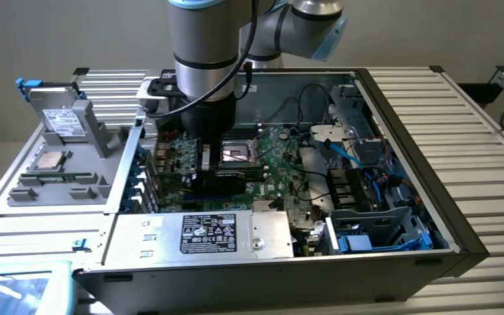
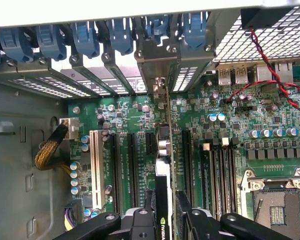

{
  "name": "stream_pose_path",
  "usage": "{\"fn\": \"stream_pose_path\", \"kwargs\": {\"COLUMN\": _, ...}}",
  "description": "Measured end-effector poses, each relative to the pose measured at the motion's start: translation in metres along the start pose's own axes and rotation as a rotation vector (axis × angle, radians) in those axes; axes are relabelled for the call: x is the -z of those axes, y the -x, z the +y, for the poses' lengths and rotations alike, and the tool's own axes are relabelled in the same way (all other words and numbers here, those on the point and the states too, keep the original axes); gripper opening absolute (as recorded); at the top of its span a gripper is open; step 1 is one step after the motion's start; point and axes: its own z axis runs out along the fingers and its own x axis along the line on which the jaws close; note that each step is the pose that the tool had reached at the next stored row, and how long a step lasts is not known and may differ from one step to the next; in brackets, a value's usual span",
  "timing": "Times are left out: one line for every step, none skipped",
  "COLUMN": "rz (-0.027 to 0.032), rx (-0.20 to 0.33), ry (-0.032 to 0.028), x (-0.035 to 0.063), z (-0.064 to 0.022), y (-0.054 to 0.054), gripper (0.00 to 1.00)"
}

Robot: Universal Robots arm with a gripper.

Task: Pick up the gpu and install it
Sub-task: 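Insert the gpu into the slot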

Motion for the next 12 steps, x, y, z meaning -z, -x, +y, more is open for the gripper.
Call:
{"fn": "stream_pose_path", "kwargs": {"rz": -0.0001, "rx": 0.0, "ry": -0.0001, "x": 0.0, "z": 0.0, "y": 0.0, "gripper": 0.27}}
{"fn": "stream_pose_path", "kwargs": {"rz": 0.0, "rx": 0.0, "ry": 0.0, "x": 0.0, "z": 0.0, "y": 0.0, "gripper": 0.27}}
{"fn": "stream_pose_path", "kwargs": {"rz": -0.0001, "rx": 0.0, "ry": -0.0001, "x": 0.0, "z": 0.0, "y": 0.0, "gripper": 0.27}}
{"fn": "stream_pose_path", "kwargs": {"rz": 0.0, "rx": 0.0, "ry": 0.0, "x": 0.0, "z": 0.0, "y": 0.0, "gripper": 0.27}}
{"fn": "stream_pose_path", "kwargs": {"rz": 0.0, "rx": 0.0, "ry": 0.0, "x": 0.0, "z": 0.0, "y": 0.0, "gripper": 0.27}}
{"fn": "stream_pose_path", "kwargs": {"rz": -0.0002, "rx": 0.0, "ry": 0.0004, "x": 0.0, "z": 0.0, "y": 0.0, "gripper": 0.27}}
{"fn": "stream_pose_path", "kwargs": {"rz": -0.0004, "rx": 0.0, "ry": 0.001, "x": 0.0, "z": 0.0, "y": 0.0, "gripper": 0.27}}
{"fn": "stream_pose_path", "kwargs": {"rz": -0.0006, "rx": 0.0, "ry": 0.0015, "x": 0.0002, "z": 0.0, "y": 0.0, "gripper": 0.27}}
{"fn": "stream_pose_path", "kwargs": {"rz": -0.0006, "rx": 0.0, "ry": 0.0024, "x": 0.0009, "z": 0.0001, "y": 0.0, "gripper": 0.27}}
{"fn": "stream_pose_path", "kwargs": {"rz": -0.0007, "rx": 0.0, "ry": 0.0035, "x": 0.002, "z": 0.0001, "y": -0.0001, "gripper": 0.27}}
{"fn": "stream_pose_path", "kwargs": {"rz": -0.0005, "rx": 0.0, "ry": 0.0047, "x": 0.003, "z": 0.0001, "y": -0.0001, "gripper": 0.27}}
{"fn": "stream_pose_path", "kwargs": {"rz": -0.0006, "rx": 0.0, "ry": 0.0054, "x": 0.0038, "z": 0.0001, "y": -0.0001, "gripper": 0.27}}
